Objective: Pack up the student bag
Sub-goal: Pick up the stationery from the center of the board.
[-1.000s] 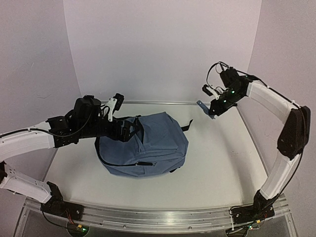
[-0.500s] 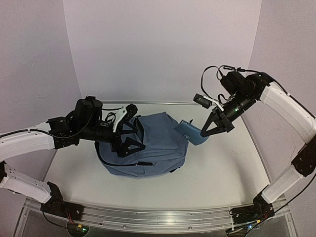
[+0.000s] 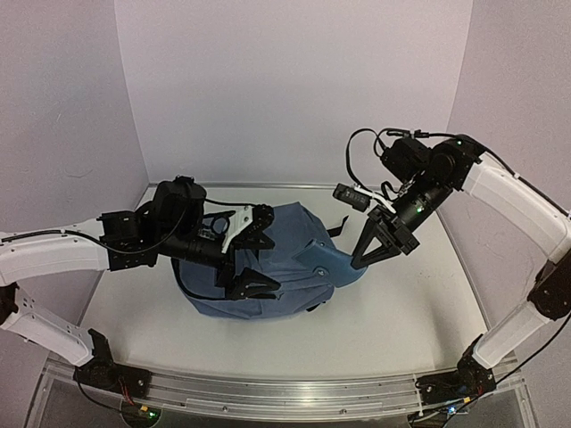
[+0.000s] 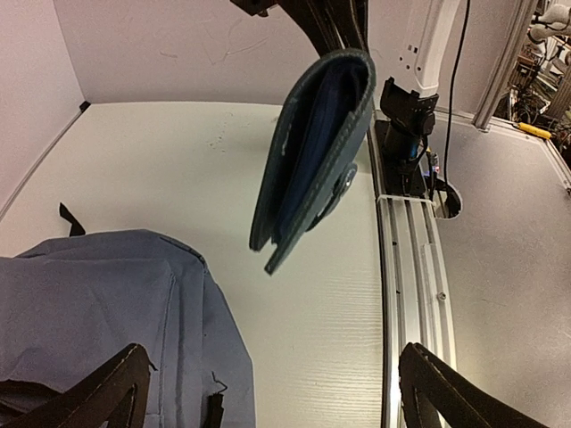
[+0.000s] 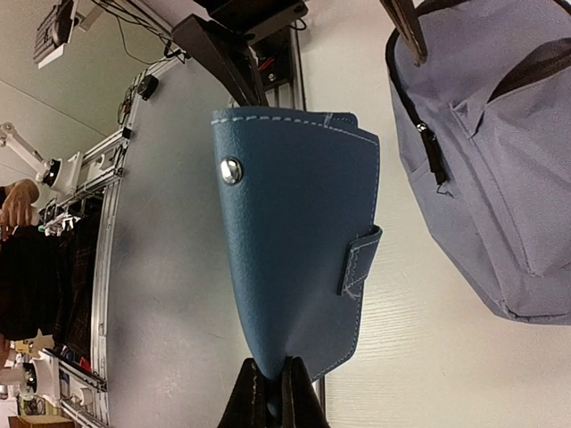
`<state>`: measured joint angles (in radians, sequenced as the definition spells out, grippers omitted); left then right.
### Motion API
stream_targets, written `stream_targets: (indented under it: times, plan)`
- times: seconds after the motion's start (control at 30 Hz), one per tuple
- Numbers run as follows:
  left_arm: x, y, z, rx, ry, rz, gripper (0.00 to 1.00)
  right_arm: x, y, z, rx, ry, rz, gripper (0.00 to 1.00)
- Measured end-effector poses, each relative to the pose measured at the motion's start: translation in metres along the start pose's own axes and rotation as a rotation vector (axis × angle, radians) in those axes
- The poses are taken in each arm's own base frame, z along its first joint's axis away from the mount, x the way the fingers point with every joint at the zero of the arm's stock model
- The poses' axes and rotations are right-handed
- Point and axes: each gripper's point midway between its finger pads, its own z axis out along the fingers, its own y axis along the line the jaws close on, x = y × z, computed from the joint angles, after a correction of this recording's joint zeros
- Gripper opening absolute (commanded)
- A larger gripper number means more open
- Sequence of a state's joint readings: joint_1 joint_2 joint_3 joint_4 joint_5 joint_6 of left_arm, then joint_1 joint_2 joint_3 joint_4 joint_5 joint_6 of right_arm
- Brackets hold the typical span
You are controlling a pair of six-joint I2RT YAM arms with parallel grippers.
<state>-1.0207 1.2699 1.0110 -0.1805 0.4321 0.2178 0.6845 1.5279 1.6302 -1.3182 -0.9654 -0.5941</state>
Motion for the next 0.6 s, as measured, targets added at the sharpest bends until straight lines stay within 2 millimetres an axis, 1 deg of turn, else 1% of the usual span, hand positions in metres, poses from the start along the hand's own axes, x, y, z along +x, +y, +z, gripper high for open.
stream_targets:
  times: [0.13, 0.2, 0.27, 0.4, 0.47, 0.5, 0.57, 0.6]
  plan:
    - [-0.004, -0.006, 0.008, 0.018, -0.003, 0.031, 0.95, 0.001, 0.005, 0.008, -0.035, 0.019, 0.005, 0.0]
    - [-0.006, -0.008, 0.012, 0.027, -0.003, 0.041, 0.92, 0.001, 0.006, 0.012, -0.048, 0.028, 0.007, 0.0]
    - [-0.01, -0.012, 0.017, 0.04, -0.004, 0.051, 0.86, 0.002, 0.007, 0.015, -0.058, 0.035, 0.009, 0.0]
    - [-0.02, -0.024, 0.029, 0.079, -0.015, 0.082, 0.67, 0.003, 0.006, 0.02, -0.07, 0.05, 0.015, 0.0]
    - [-0.021, -0.029, 0.033, 0.093, -0.018, 0.08, 0.52, 0.003, 0.006, 0.022, -0.073, 0.055, 0.017, 0.0]
    - [-0.021, -0.031, 0.034, 0.097, -0.018, 0.07, 0.47, 0.003, 0.006, 0.023, -0.075, 0.056, 0.018, 0.0]
    - [-0.025, -0.034, 0.034, 0.102, -0.036, 0.067, 0.31, 0.003, 0.005, 0.024, -0.077, 0.059, 0.019, 0.0]
    - [-0.028, -0.034, 0.034, 0.101, -0.049, 0.073, 0.22, 0.003, 0.005, 0.024, -0.078, 0.06, 0.02, 0.0]
